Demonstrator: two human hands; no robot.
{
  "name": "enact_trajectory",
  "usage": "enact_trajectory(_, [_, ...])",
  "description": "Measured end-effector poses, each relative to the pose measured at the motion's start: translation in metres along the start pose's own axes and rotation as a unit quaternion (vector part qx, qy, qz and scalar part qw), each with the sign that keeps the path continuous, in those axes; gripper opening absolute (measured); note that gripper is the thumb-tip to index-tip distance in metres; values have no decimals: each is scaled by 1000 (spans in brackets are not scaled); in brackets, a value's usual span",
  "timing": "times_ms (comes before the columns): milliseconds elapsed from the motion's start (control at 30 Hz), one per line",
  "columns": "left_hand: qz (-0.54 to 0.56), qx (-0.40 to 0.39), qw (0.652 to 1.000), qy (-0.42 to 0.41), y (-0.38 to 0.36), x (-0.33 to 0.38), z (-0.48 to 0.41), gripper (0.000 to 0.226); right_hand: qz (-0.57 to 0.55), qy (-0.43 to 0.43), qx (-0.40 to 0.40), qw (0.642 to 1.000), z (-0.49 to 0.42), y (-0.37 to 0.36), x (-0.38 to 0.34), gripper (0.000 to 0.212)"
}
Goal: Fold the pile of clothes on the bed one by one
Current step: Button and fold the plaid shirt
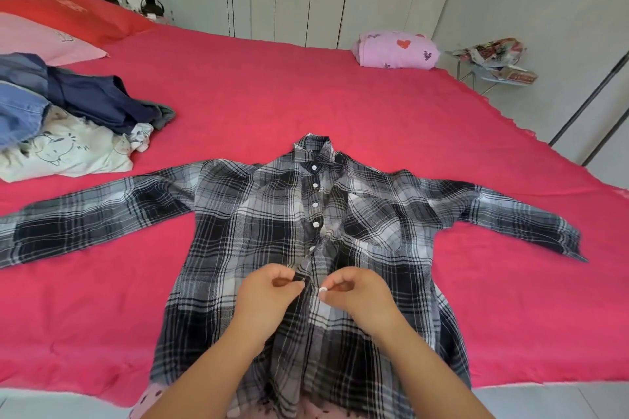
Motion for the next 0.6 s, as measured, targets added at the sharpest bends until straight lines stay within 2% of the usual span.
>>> enact_trajectory(167, [-51, 32, 995, -85, -1, 24, 8, 26, -18, 29, 31, 999, 6, 9, -15, 8])
enact_trajectory(267, [-81, 39, 990, -111, -6, 27, 8, 11, -15, 30, 26, 999, 7, 8, -21, 7])
enact_trajectory(333, [-91, 45, 987, -125, -8, 28, 7, 17, -33, 21, 17, 999, 7, 5, -22, 9])
enact_trajectory(467, [-90, 40, 986, -135, -11, 27, 8, 21, -84, -3, -1, 996, 6, 1, -17, 7])
enact_trajectory(600, [-23, 37, 994, -97, -8, 18, 6, 19, -130, -30, -17, 991, 4, -2, -12, 3])
Point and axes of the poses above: each hand's wrist, its own z-axis away from the middle knuckle, its own y-axis out of the back of the hand, x = y × z, the point moved 9 cm from there along -z, towards the middle knuckle, and after that the axes turned 2 degrees about -x, right-handed, at the moved point
